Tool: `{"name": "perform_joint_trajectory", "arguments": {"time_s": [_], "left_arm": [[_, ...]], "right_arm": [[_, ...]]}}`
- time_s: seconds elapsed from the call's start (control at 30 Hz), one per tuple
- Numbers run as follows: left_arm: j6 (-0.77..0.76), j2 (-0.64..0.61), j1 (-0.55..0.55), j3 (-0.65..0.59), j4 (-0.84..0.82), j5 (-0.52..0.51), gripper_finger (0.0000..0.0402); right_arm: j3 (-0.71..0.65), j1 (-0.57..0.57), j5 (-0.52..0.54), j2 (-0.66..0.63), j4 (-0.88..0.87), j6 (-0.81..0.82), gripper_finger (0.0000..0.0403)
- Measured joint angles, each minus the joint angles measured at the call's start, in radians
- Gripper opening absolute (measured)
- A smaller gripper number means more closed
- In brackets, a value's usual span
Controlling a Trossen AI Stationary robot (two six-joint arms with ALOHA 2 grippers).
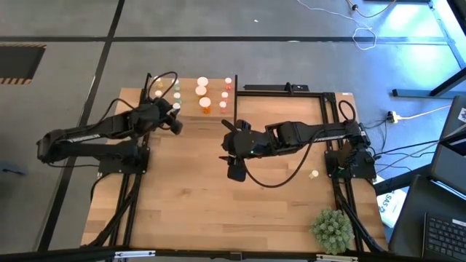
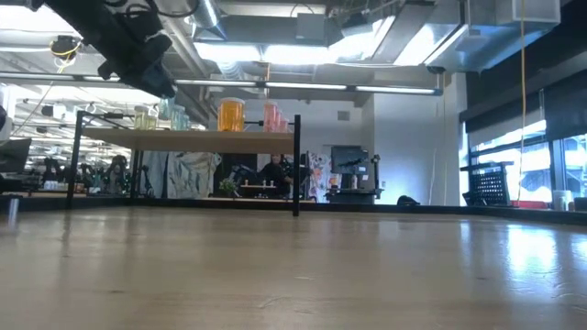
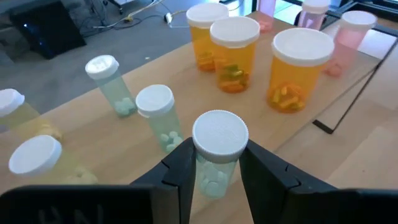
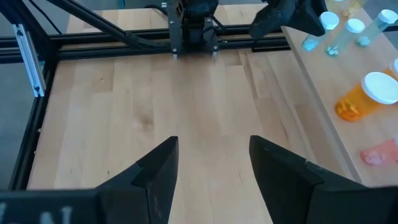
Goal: Pick and place medicine bottles onto shelf by color
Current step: Put the blue pill bottle on the shelf aligned with the blue pill bottle on the shelf
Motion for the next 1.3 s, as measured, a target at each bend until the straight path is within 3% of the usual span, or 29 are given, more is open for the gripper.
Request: {"name": "perform_joint_trajectory", "arguments": {"time_s": [0.47,1.3], "left_arm": [[-0.029,0.086,0.134,0.0,0.036,0.057,0.0108],[-0.061,0.109,0.147,0.001,0.036,0.081,0.0108]], "right_arm": [[0.0,0.0,0.001,0.0,0.0,-0.002,0.02],[0.0,0.0,0.002,0.0,0.0,-0.001,0.02]]}}
